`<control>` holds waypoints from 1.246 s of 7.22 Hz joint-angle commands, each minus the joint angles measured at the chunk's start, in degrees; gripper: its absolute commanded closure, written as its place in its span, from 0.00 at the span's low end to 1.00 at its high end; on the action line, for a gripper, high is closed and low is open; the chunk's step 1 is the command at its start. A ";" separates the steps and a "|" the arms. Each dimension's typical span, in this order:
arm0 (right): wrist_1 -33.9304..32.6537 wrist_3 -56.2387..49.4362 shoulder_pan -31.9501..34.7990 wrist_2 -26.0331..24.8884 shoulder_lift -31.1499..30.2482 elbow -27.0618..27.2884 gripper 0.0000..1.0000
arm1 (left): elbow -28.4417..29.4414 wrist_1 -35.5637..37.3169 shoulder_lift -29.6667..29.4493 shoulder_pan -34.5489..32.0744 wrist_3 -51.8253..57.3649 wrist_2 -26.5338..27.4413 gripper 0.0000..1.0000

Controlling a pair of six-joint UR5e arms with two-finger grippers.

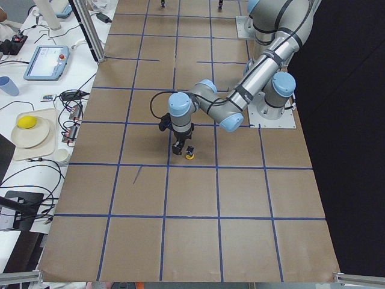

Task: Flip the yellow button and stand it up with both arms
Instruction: 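Close the left gripper on the yellow button's base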

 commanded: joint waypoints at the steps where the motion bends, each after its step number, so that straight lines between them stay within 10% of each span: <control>1: -0.06 0.00 -0.03 0.11 -0.03 0.05 0.00 | -1.21 0.90 -0.07 0.20 0.05 0.11 0.03; 3: 0.03 0.00 -0.03 -0.41 -0.03 0.05 0.00 | -1.29 0.81 -0.42 0.20 0.40 0.02 0.24; 6: -0.06 0.00 -0.03 -0.24 -0.03 0.05 0.00 | -1.38 0.90 -0.33 0.20 0.49 0.11 0.88; 9: -0.06 0.00 0.05 0.02 -0.12 0.14 0.00 | 2.11 -6.19 3.69 -1.20 -0.21 0.11 0.98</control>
